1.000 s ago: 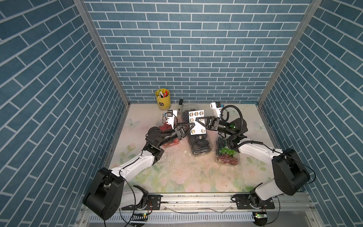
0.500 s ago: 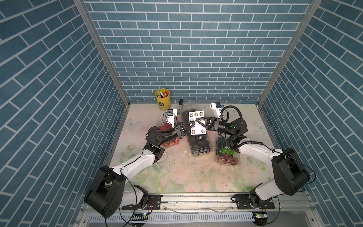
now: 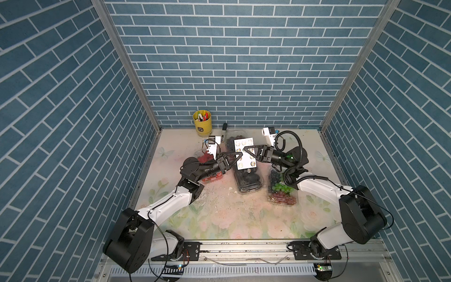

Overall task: Label fruit boxes
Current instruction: Adjust the label sticker.

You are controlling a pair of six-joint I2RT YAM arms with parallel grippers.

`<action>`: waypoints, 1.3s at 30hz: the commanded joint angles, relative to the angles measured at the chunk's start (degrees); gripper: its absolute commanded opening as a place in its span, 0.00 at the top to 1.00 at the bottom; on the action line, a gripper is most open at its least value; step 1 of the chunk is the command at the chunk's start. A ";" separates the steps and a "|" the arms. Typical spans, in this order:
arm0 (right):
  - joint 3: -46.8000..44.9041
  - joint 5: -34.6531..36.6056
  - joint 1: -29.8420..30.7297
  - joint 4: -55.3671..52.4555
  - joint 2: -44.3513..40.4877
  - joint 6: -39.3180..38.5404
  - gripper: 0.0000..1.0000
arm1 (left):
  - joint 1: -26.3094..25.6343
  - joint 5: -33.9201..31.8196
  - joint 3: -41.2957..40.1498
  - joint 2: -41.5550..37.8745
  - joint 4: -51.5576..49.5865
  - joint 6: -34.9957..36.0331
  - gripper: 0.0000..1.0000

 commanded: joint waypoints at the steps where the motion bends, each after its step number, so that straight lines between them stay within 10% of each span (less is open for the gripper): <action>1: -0.34 -0.44 -0.30 1.50 -1.45 -0.03 1.00 | -0.19 1.23 1.36 -0.81 0.44 1.07 1.00; 10: -0.48 -0.40 -0.26 4.96 -0.81 2.81 1.00 | -0.21 1.04 1.36 -0.60 -1.63 3.35 0.81; 18: -0.72 -0.50 -0.21 6.64 -0.06 4.35 1.00 | -0.47 0.36 1.41 -0.36 -1.57 3.69 1.00; 39: -1.31 -0.43 0.41 12.54 3.44 9.64 1.00 | -0.48 -0.88 1.33 -1.25 2.54 3.76 1.00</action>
